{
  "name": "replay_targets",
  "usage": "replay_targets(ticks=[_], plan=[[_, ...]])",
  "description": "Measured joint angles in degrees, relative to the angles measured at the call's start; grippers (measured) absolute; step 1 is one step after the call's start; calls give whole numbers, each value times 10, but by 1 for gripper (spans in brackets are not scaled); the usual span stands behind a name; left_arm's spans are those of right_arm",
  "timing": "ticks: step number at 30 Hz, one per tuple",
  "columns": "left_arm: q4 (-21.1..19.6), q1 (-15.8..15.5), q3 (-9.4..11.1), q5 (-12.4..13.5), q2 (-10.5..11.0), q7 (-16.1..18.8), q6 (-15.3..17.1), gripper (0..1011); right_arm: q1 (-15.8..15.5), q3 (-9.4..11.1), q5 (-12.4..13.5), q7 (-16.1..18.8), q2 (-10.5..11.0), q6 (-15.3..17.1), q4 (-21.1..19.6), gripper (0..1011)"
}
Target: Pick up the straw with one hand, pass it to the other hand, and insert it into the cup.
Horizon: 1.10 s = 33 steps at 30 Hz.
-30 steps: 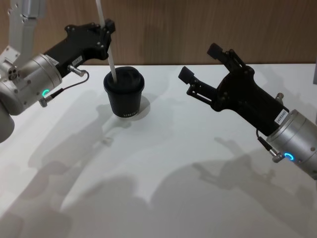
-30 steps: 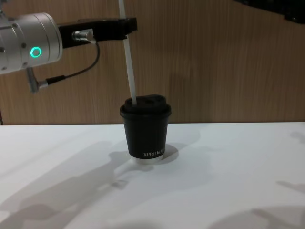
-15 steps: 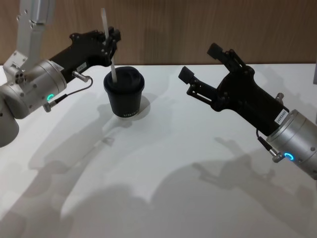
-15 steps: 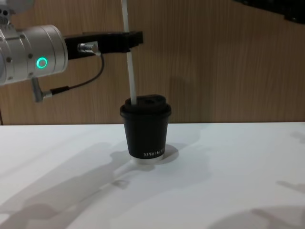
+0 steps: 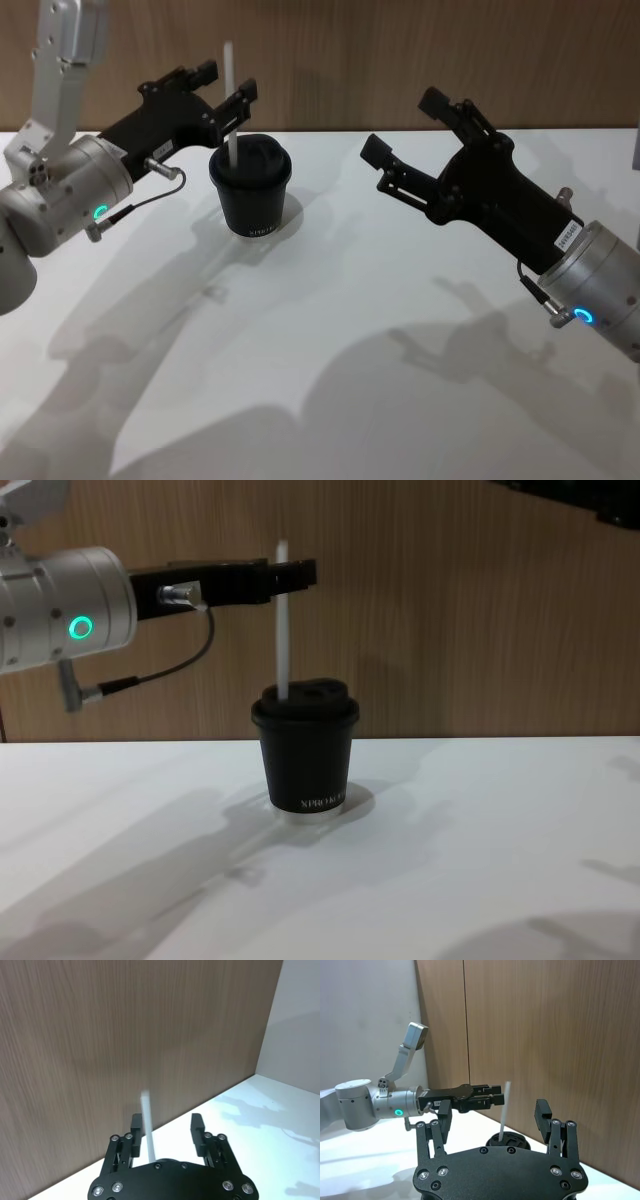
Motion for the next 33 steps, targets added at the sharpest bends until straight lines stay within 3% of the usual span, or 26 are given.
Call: replay_targets(ticks=[15, 33], plan=[[-63, 71, -28, -17, 18, 11, 4, 1003, -1, -2, -1, -1, 0, 2, 0, 1001], [-131, 160, -56, -37, 37, 17, 11, 1003, 0, -28, -25, -14, -9, 32, 17, 1001]])
